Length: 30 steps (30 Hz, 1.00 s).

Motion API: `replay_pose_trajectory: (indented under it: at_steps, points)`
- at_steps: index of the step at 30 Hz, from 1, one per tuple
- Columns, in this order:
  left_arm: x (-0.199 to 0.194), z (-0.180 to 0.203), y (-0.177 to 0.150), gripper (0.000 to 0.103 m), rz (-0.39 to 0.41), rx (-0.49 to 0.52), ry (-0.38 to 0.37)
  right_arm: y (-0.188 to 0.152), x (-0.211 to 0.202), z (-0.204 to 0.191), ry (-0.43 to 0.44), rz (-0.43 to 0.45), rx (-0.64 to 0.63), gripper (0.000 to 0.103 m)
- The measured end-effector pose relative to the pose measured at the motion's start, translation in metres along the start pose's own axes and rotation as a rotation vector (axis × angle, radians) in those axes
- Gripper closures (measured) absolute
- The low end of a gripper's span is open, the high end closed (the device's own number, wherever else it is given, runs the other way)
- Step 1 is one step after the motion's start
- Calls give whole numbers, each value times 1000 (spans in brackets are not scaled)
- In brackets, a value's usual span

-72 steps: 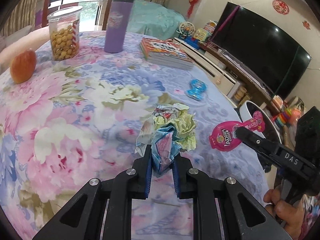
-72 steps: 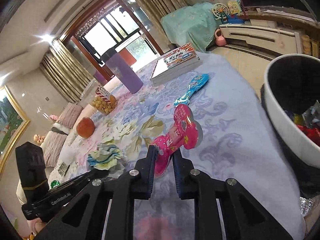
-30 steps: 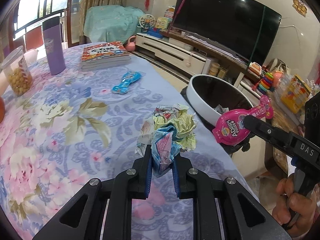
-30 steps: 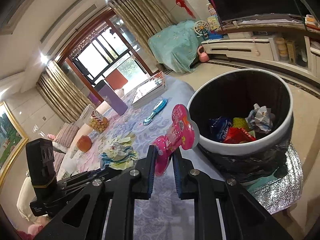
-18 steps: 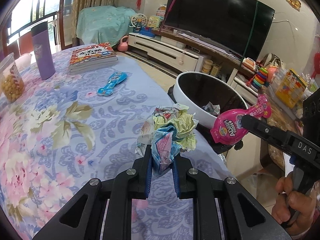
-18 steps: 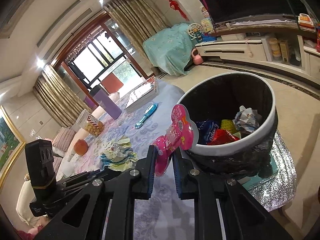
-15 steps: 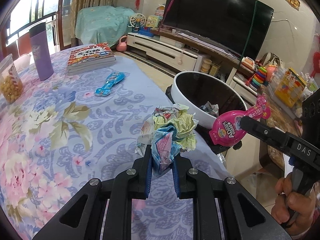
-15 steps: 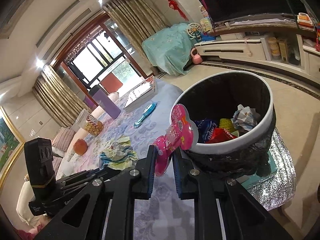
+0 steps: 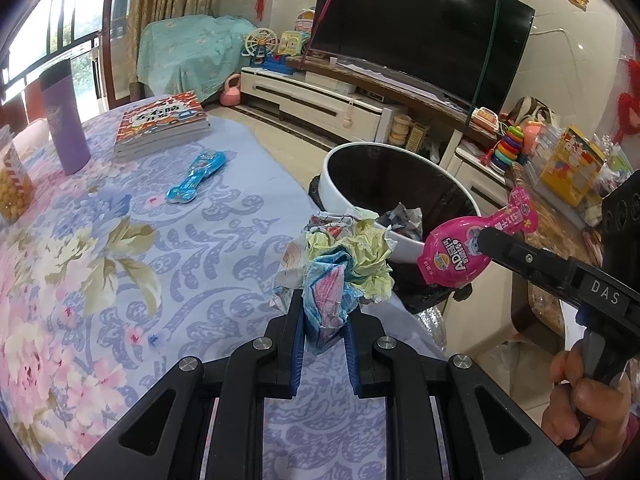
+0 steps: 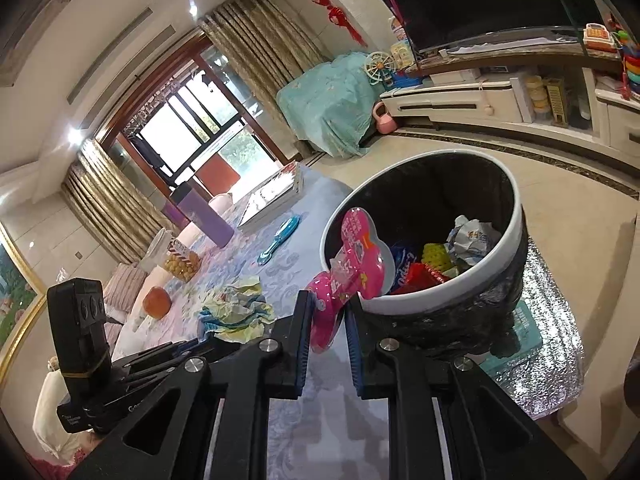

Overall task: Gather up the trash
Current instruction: 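Carry the crumpled wrapper and pink toy in both grippers over the bin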

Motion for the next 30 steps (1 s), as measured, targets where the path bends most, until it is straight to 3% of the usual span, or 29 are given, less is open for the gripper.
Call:
replay_pose_trajectory:
  at_steps: [30]
  points:
    - [11, 36, 29, 87, 14, 76, -32, 23, -14, 28, -27, 51, 31, 87]
Point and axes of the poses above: each gripper's, at about its wrist camera, not at the fingertips, and x roughly the way its jaws point, z to its right, y to its top, the point moved 6 cm from there along x, roughly the way its jaws point, and after that the axes turned 1 degree about y, right-handed, at the moved point
